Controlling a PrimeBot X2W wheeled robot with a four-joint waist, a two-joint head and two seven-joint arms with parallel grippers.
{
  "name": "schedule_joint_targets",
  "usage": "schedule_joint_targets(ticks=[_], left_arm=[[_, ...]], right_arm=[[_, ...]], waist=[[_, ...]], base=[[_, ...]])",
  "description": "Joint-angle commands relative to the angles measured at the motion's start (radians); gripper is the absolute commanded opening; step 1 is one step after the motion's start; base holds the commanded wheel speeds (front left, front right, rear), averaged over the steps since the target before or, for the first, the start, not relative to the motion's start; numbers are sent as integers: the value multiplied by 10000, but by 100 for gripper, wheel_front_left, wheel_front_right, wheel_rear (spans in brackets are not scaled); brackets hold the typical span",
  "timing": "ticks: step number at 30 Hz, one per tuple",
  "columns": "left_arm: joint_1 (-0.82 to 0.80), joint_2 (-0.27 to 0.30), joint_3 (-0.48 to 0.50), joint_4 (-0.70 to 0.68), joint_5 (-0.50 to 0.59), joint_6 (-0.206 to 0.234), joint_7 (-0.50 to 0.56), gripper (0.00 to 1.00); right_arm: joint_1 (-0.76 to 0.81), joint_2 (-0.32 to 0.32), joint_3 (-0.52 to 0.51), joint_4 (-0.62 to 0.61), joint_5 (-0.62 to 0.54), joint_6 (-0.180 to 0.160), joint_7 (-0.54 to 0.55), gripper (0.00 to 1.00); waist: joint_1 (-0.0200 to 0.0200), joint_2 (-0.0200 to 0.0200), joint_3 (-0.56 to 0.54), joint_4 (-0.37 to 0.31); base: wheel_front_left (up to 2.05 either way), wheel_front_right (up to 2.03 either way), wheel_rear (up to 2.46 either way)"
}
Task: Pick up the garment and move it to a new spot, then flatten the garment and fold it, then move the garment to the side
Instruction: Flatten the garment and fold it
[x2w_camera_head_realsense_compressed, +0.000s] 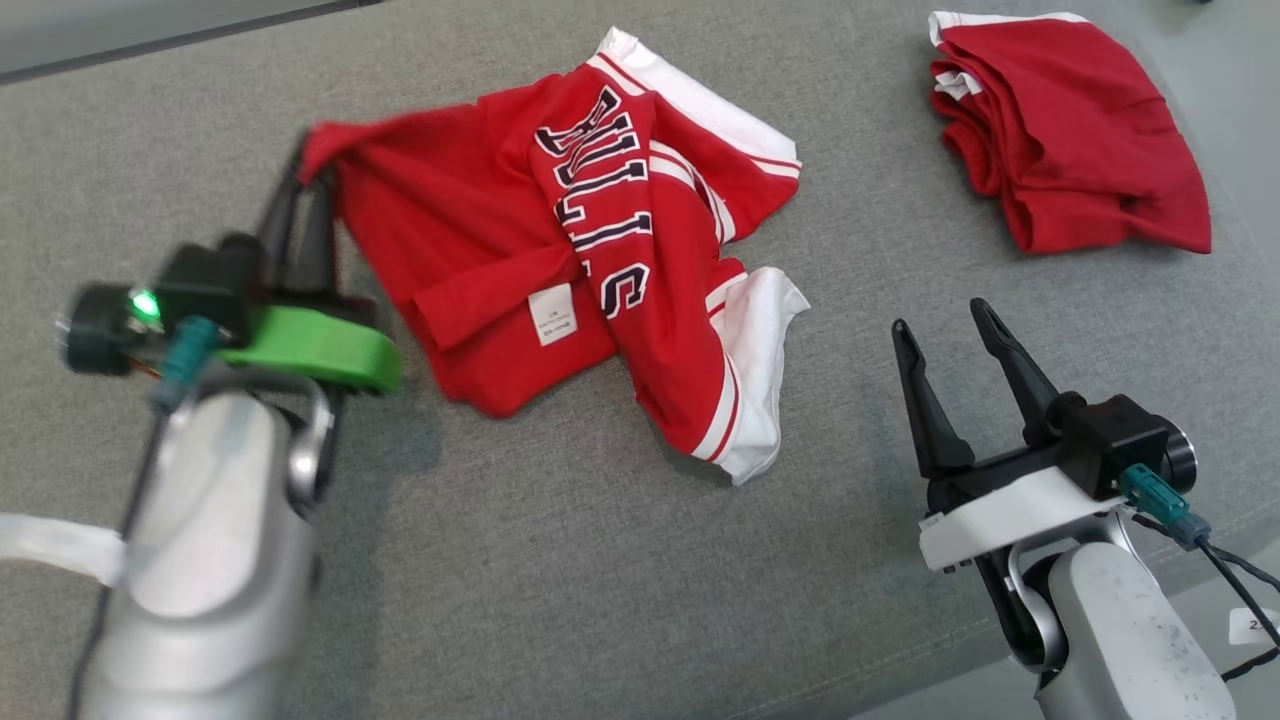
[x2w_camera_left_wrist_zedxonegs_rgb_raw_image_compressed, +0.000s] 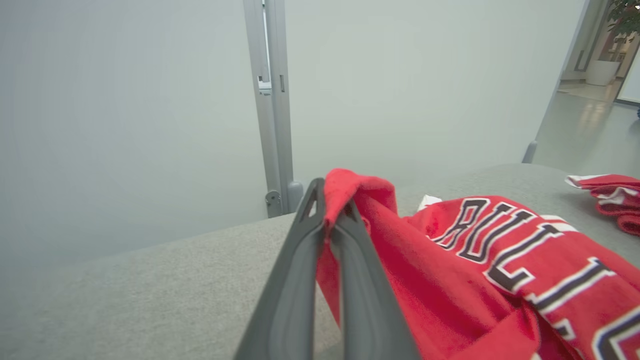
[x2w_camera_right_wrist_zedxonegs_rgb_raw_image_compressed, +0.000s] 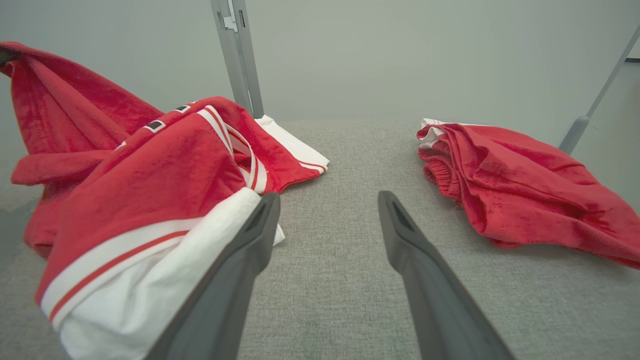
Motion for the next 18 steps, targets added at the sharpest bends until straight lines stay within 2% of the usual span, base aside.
schedule_joint_targets(ticks=[1,5,8,9,10,13,18], left_arm=[[-899,643,417,84,201,-86,-3,0],[-2793,1946,762,1459,583,-329,162,0],[-4095,2745,701,2877,719,-631,1254,0],[-4423,3006,757,3328,688,-682,1593,42],[-4712,3235,827,3676,667,-706,1806,100],[-5183,3580,898,4450,730,-623,1807,100],[-5122,3395,867,5171,565,-535,1059,100]], right_arm=[[-169,25,21,-62,67,-11,-29,100],[-404,54,278,-58,129,-11,-29,100],[-606,102,488,49,222,-11,-29,100],[-665,141,565,77,287,-11,-31,100],[-732,181,629,99,307,-11,-29,100],[-821,296,648,121,386,-11,-29,100],[-777,332,416,125,375,-11,-30,100]], waist=[[0,94,244,134],[0,94,702,-25],[0,94,1058,-259],[0,94,1171,-355],[0,94,1270,-437],[0,94,1457,-571],[0,94,1394,-364]], base=[[0,0,0],[0,0,0],[0,0,0],[0,0,0],[0,0,0],[0,0,0],[0,0,0]])
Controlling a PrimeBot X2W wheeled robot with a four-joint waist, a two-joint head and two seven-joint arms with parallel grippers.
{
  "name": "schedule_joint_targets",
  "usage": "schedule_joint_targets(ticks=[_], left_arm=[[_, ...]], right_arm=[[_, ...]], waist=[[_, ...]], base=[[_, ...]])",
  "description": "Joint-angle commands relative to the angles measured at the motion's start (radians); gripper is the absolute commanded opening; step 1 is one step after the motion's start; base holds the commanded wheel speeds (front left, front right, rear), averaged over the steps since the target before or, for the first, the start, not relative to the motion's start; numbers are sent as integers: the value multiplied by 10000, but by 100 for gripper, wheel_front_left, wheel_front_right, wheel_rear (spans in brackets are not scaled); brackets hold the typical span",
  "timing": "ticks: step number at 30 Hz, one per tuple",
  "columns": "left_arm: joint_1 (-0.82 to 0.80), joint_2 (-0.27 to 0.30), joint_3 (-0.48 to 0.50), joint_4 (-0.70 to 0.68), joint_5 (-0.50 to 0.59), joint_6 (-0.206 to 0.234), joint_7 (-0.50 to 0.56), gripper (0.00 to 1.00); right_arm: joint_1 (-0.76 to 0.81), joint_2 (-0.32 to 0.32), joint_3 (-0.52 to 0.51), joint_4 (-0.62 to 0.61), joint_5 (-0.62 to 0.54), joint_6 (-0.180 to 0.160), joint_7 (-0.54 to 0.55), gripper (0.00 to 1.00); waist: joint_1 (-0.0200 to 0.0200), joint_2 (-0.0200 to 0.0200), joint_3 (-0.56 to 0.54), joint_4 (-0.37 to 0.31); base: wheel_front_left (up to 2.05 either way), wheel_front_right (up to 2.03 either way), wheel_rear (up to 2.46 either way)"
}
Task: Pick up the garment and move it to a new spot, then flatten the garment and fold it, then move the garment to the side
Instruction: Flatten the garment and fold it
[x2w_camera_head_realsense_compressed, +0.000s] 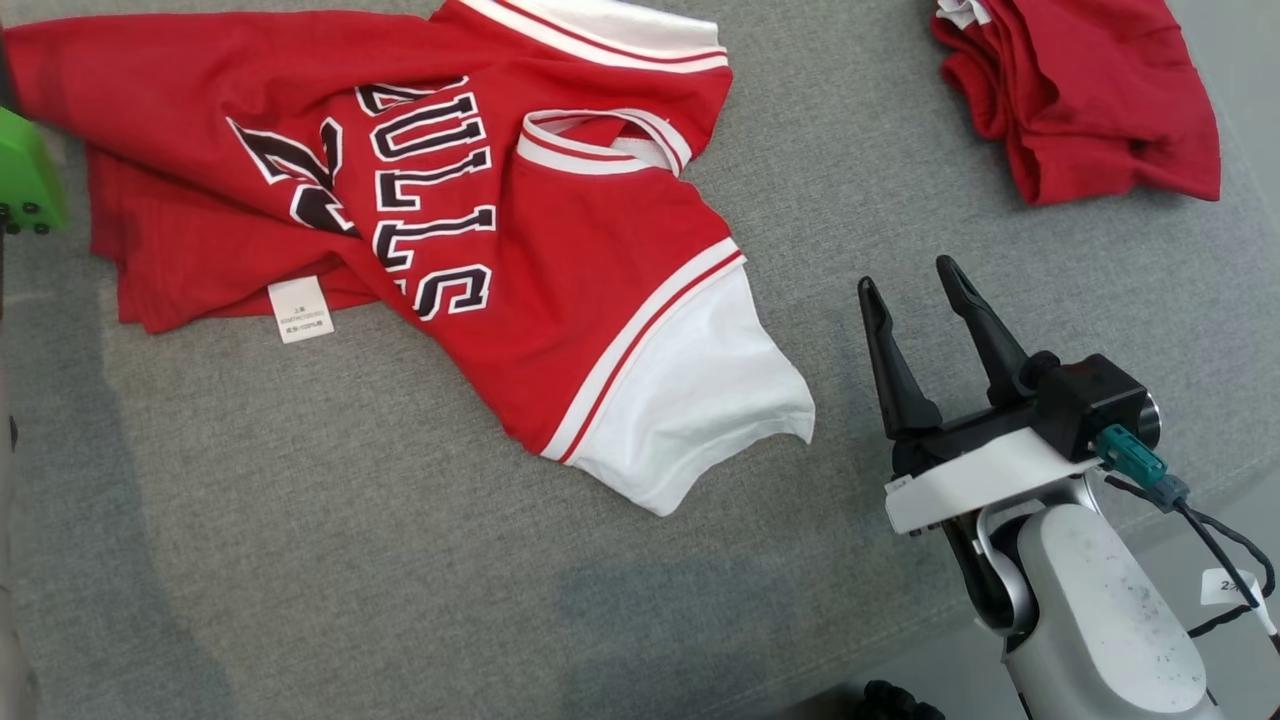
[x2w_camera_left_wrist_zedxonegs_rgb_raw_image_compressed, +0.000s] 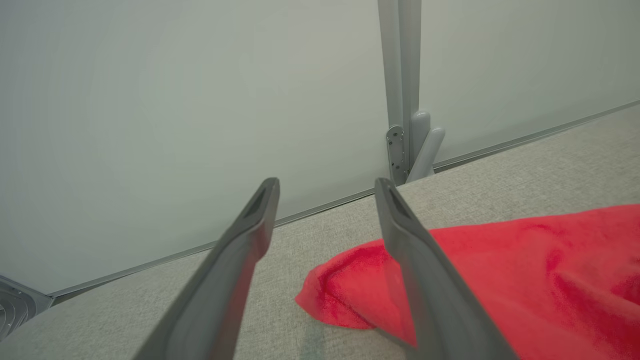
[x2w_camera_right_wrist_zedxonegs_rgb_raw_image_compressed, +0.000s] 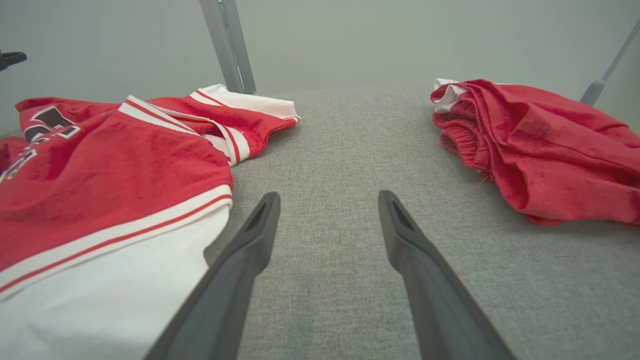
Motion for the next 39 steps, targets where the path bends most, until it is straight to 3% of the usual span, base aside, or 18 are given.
schedule_joint_targets(ticks=[1,7,14,20,29,35,39], left_arm=[[24,-35,78,104,-160,62,-254,100],[600,-1008,91,363,-611,-40,-996,100],[2328,-2301,173,-271,-1184,-217,-1121,100],[4109,-2900,268,-931,-1233,-174,-1126,100],[5038,-3251,649,-1167,-1315,-27,-1128,100],[5012,-3183,1044,-1250,-1103,405,-1127,100],[4987,-3176,1070,-1267,-1002,284,-1127,100]], right_arm=[[-33,-5,-37,-26,-12,-11,-31,100],[135,-121,-203,-38,-152,-11,-31,100],[447,-152,-176,102,-183,-11,-33,100],[618,-216,-127,97,-213,-11,-33,100],[647,-274,-100,78,-181,-11,-33,100],[578,-253,-123,61,-151,-11,-32,100],[582,-208,-140,30,-160,-11,-33,100]], waist=[[-1,94,-107,143],[-1,94,-765,658],[-1,94,-1499,1035],[-1,94,-1711,1033],[-1,94,-1624,848],[-1,94,-1501,750],[-1,94,-1433,719]], base=[[0,0,0],[0,0,0],[0,0,0],[0,0,0],[0,0,0],[0,0,0],[0,0,0]])
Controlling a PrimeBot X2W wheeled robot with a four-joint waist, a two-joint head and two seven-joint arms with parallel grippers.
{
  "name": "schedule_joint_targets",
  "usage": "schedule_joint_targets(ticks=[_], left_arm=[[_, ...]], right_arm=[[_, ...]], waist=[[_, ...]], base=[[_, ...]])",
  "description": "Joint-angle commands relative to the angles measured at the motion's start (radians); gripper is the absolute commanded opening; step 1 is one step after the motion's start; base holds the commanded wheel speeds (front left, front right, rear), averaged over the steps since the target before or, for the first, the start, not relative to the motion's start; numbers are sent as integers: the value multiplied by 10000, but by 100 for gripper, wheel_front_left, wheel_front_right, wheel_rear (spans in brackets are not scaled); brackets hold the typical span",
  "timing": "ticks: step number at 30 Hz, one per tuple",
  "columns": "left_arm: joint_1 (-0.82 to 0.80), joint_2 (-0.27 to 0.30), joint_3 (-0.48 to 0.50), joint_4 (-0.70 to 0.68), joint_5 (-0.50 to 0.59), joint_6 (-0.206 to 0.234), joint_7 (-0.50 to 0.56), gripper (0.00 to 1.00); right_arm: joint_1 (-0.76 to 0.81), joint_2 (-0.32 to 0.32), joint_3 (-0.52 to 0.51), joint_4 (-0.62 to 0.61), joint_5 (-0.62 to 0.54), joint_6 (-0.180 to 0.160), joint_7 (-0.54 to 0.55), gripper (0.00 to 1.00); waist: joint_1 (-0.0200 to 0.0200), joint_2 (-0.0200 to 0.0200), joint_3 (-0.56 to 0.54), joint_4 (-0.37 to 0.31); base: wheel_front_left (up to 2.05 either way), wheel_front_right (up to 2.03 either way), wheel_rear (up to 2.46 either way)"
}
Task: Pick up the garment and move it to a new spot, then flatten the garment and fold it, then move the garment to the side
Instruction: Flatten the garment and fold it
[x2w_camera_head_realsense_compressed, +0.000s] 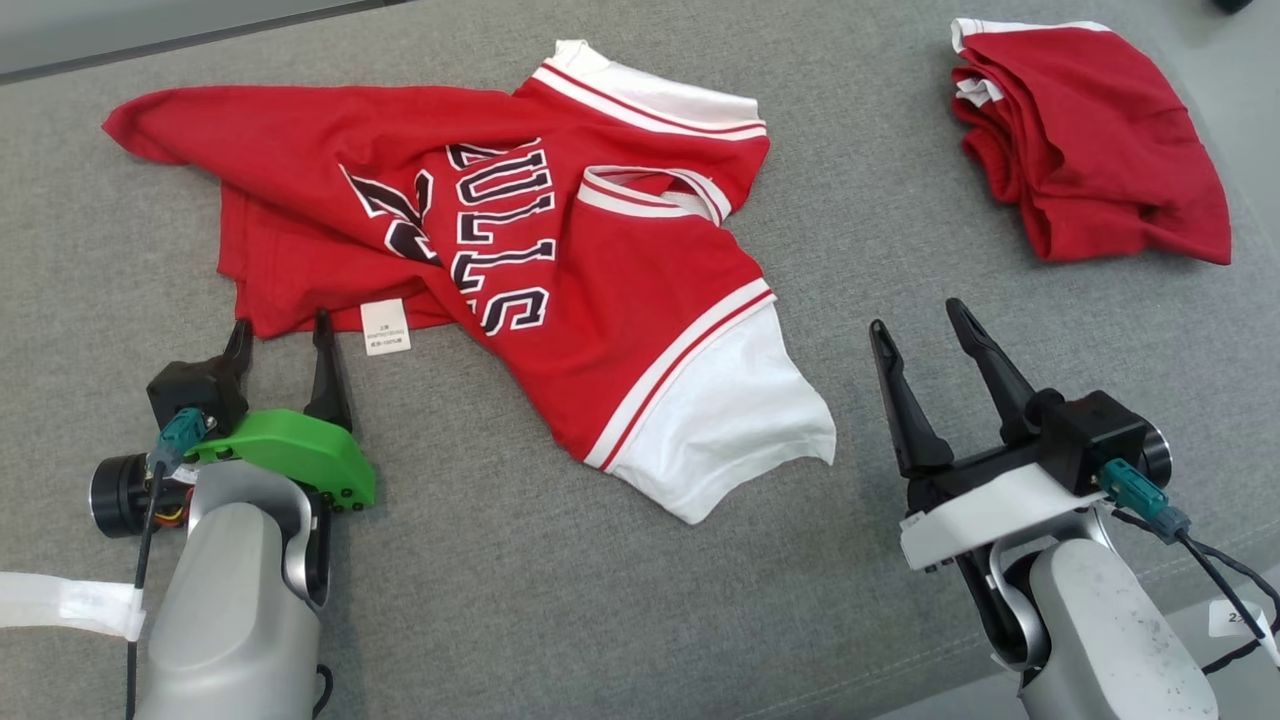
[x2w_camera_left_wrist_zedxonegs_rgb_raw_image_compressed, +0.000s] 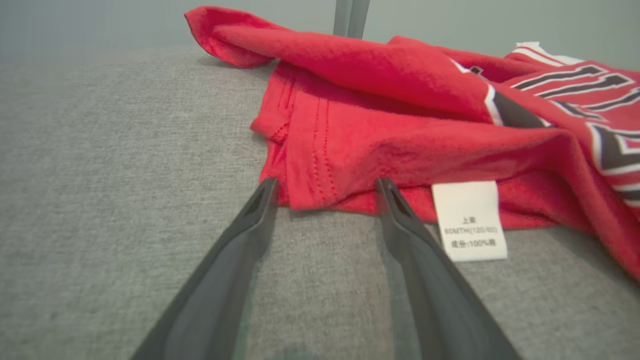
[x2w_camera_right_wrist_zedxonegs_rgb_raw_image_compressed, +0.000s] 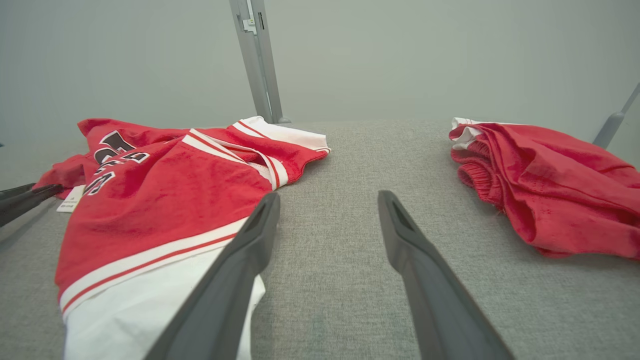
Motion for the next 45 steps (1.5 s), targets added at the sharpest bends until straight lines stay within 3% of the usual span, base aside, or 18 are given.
schedule_joint_targets(ticks=[1,2,3,4,6,14,21,28,33,34,35,36,41,45], left_arm=[[24,63,44,2,53,-50,-29,91],[-8,57,52,-29,84,-83,-29,73],[-30,40,57,-66,111,-122,-29,45],[-50,31,54,-166,160,-170,-29,26],[-35,10,83,-288,215,-192,-29,0],[97,-115,189,-1679,476,-363,-29,0],[543,-226,-298,-2714,782,-616,-29,0],[1544,50,-892,-2036,941,-763,-29,0],[2580,503,-685,-1247,640,-768,-9,0],[2767,623,-600,-1047,662,-667,-7,8],[2950,726,-519,-808,664,-536,7,72],[3140,772,-423,-480,572,-409,124,100],[3551,625,134,282,193,291,23,100],[3766,493,331,259,65,480,-28,100]], right_arm=[[-1,-6,-25,-35,24,-11,-30,100],[-9,3,-22,-40,35,-11,-31,100],[-22,11,-22,-42,52,-11,-31,100],[-39,11,-18,-42,64,-11,-31,100],[-80,22,-3,-27,68,-11,-31,100],[53,64,-135,87,86,-11,-30,100],[556,150,-220,431,144,-11,-30,100],[1170,288,-372,763,173,-11,-30,100],[1386,412,-363,856,164,-12,-30,100],[1406,430,-337,876,153,-12,-30,100],[1441,445,-304,896,138,-12,-30,100],[1466,449,-279,916,134,-12,-30,100],[1531,413,-390,1013,32,-12,-31,100],[1550,384,-484,1026,6,-12,-31,100]], waist=[[0,94,36,-9],[0,94,58,-11],[0,94,79,-13],[0,94,99,-15],[0,94,121,-20],[0,94,-171,245],[0,94,-1347,1408],[0,94,-2470,2817],[0,94,-2718,3216],[0,94,-2723,3219],[0,94,-2731,3206],[0,94,-2731,3162],[0,94,-2753,2854],[0,94,-2807,2681]], base=[[0,0,0],[0,0,0],[0,0,0],[0,0,0],[0,0,0],[0,0,0],[0,0,0],[0,0,0],[0,0,0],[0,0,0],[0,0,0],[0,0,0],[0,0,0],[0,0,0]])
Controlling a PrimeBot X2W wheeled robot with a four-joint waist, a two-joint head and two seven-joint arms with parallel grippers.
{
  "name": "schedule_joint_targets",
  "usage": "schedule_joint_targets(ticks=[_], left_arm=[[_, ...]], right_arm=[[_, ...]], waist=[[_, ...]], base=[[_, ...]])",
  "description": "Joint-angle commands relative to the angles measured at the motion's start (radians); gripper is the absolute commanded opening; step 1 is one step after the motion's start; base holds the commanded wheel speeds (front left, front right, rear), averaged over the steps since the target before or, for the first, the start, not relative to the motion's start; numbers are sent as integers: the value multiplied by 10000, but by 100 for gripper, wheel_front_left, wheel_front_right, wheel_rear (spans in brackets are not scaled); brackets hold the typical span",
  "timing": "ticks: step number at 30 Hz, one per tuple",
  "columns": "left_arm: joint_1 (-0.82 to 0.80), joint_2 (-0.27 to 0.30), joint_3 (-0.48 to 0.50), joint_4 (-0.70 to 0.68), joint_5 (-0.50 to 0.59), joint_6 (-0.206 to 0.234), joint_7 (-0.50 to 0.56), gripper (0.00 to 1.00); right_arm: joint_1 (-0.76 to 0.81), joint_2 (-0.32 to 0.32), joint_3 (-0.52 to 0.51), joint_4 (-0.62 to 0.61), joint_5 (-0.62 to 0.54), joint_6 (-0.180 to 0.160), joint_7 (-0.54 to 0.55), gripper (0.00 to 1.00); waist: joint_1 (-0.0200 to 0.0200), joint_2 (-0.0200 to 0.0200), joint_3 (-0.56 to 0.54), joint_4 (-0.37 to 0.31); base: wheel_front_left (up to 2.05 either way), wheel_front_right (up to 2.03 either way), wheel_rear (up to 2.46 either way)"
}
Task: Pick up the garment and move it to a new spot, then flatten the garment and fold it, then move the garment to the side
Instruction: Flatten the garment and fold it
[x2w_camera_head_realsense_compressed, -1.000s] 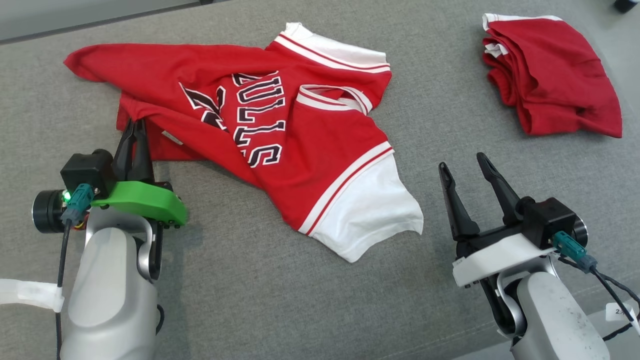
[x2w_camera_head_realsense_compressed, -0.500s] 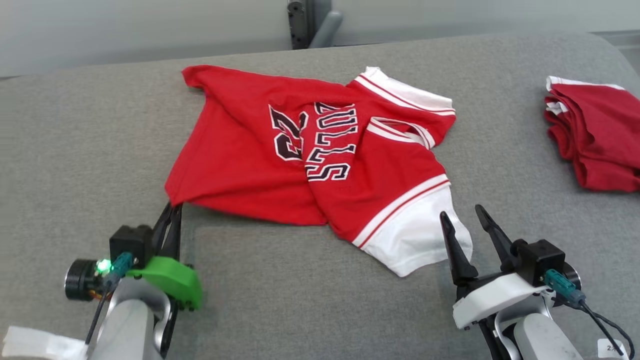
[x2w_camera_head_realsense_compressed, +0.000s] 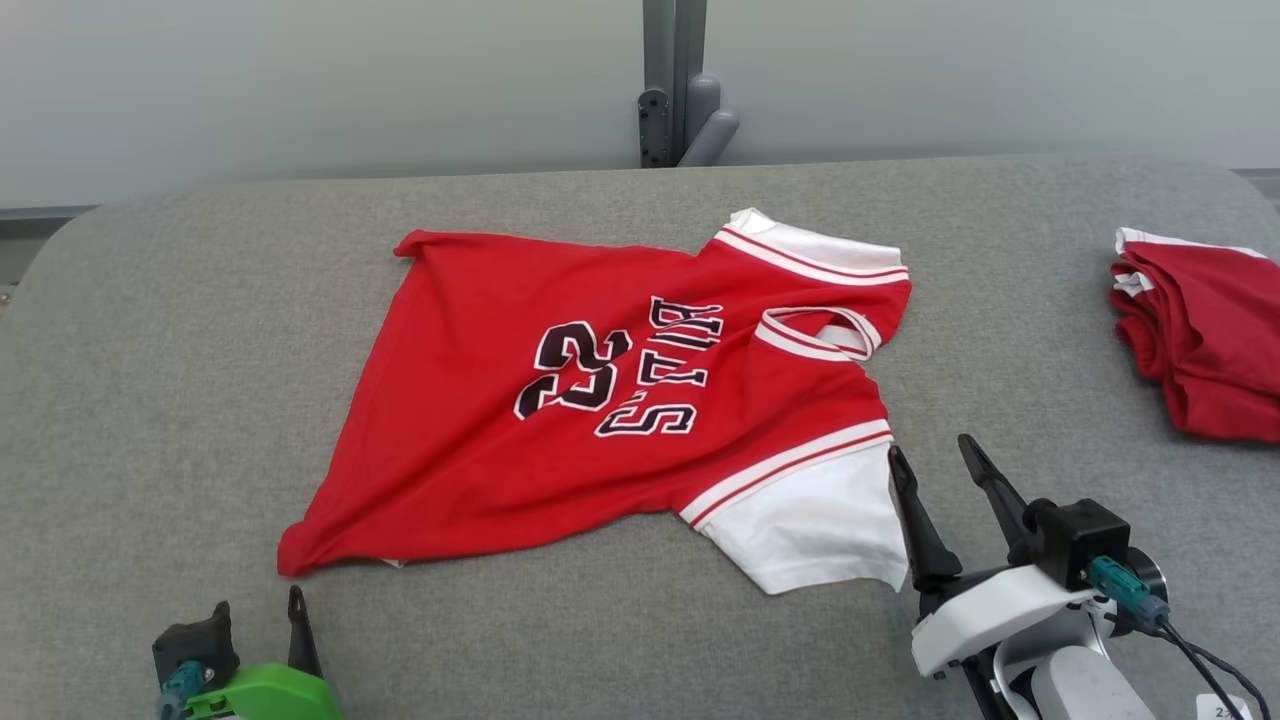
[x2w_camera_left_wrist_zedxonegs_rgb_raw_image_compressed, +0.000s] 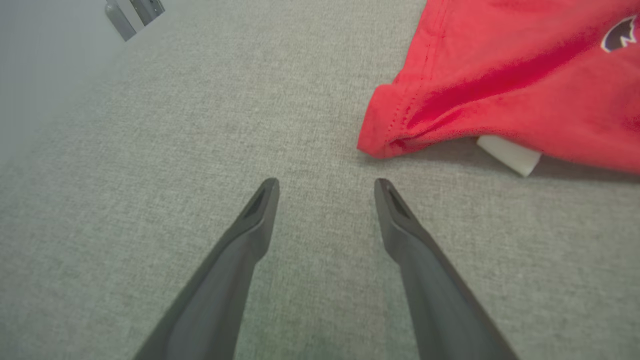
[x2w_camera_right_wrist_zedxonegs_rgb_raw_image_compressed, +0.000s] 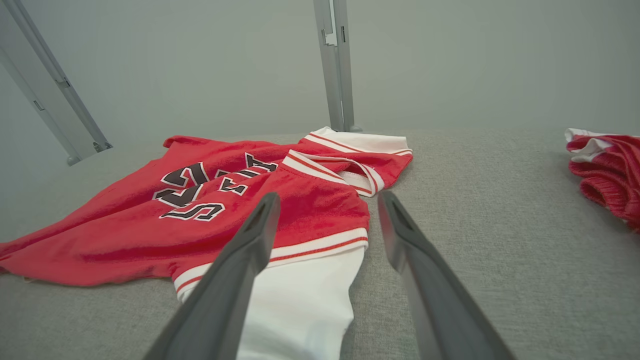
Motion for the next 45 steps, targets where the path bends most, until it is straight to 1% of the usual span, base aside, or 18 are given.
schedule_joint_targets(ticks=[1,6,7,9,11,14,17,21,25,28,35,41,45], left_arm=[[133,-56,110,-294,-30,88,-45,100],[599,-420,143,-1658,54,48,-44,100],[681,-522,129,-2122,61,10,-46,100],[790,-623,81,-2474,133,-39,-47,100],[873,-705,0,-2773,188,-101,-47,100],[1051,-757,-325,-2959,285,-320,-46,100],[1099,-784,-636,-2840,238,-423,-48,100],[1165,-822,-1052,-2870,28,-405,-49,100],[1318,-820,-1435,-3284,-124,-222,-48,100],[1437,-819,-1539,-3543,-223,-61,-48,100],[1609,-819,-1735,-3852,-284,76,-50,100],[1377,-820,-1869,-3885,-295,46,-48,100],[1263,-820,-1916,-3910,-256,60,-48,100]], right_arm=[[85,-20,-42,4,-42,-12,-31,100],[199,-17,-78,3,-61,-12,-30,100],[205,-9,-80,-25,-88,-12,-31,100],[237,-1,-74,-35,-72,-12,-30,100],[261,7,-61,-53,-72,-12,-30,100],[334,15,-30,-45,-105,-12,-30,100],[357,7,-11,-34,-138,-12,-31,100],[333,-47,32,0,-129,-12,-30,100],[367,-71,116,41,-100,-12,-30,100],[478,-51,182,111,-160,-12,-30,100],[589,-8,470,469,-155,-12,-30,100],[289,-21,837,1246,57,-12,-31,100],[83,-4,887,1643,146,-12,-31,100]], waist=[[0,94,-62,-152],[0,94,-185,-359],[0,94,-232,-456],[0,94,-289,-558],[0,94,-301,-647],[0,94,-309,-792],[0,94,-258,-929],[0,94,-183,-1089],[0,94,-228,-1218],[0,94,-309,-1277],[0,94,-280,-1209],[0,94,38,-853],[0,94,180,-615]], base=[[0,0,0],[0,0,0],[0,0,0],[0,0,0],[0,0,0],[0,0,0],[0,0,0],[0,0,0],[0,0,0],[0,0,0],[0,0,0],[0,0,0],[0,0,0]])
